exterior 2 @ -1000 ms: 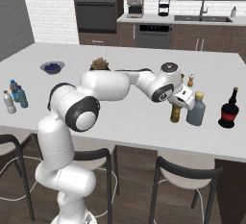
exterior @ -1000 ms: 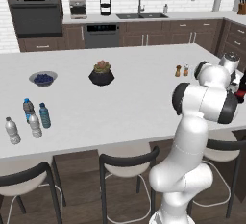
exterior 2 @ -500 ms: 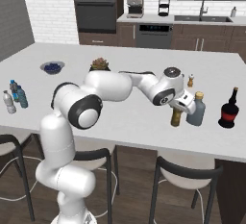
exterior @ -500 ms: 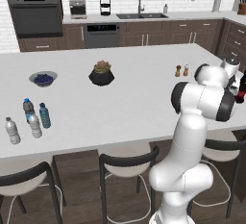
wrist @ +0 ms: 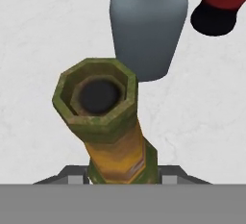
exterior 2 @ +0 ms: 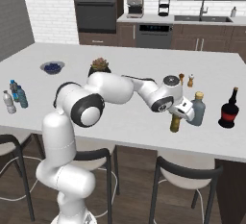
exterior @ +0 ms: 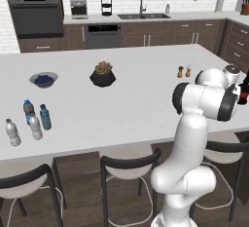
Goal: Move the plastic bottles in the middle to the plastics group, and the glass bottles in the middle to the glass group.
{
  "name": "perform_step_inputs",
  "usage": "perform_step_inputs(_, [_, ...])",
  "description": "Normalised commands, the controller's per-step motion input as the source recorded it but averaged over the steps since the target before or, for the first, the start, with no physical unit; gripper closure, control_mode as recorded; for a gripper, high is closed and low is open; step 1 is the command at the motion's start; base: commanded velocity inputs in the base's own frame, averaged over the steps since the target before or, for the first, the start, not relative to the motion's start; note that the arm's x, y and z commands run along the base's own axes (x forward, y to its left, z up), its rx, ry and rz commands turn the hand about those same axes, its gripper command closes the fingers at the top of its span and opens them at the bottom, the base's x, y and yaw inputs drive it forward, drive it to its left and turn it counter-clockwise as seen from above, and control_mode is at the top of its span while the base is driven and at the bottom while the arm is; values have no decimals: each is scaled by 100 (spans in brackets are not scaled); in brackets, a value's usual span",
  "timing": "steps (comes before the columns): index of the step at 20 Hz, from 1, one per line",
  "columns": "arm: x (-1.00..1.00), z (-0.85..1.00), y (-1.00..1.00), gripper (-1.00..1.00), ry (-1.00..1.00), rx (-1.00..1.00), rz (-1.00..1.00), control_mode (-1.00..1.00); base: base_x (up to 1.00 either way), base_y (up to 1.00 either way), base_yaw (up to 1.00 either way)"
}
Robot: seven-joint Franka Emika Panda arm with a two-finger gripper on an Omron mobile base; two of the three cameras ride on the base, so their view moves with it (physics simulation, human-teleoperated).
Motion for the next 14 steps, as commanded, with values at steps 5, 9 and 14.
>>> perform_step_inputs(5, [0, -1, 0, 100, 0, 0, 0, -100, 0, 0, 0])
perform_step_inputs(9, [0, -1, 0, 100, 0, 0, 0, -100, 0, 0, 0])
perform_step_inputs(14, [0, -21, 0, 100, 0, 0, 0, -100, 0, 0, 0])
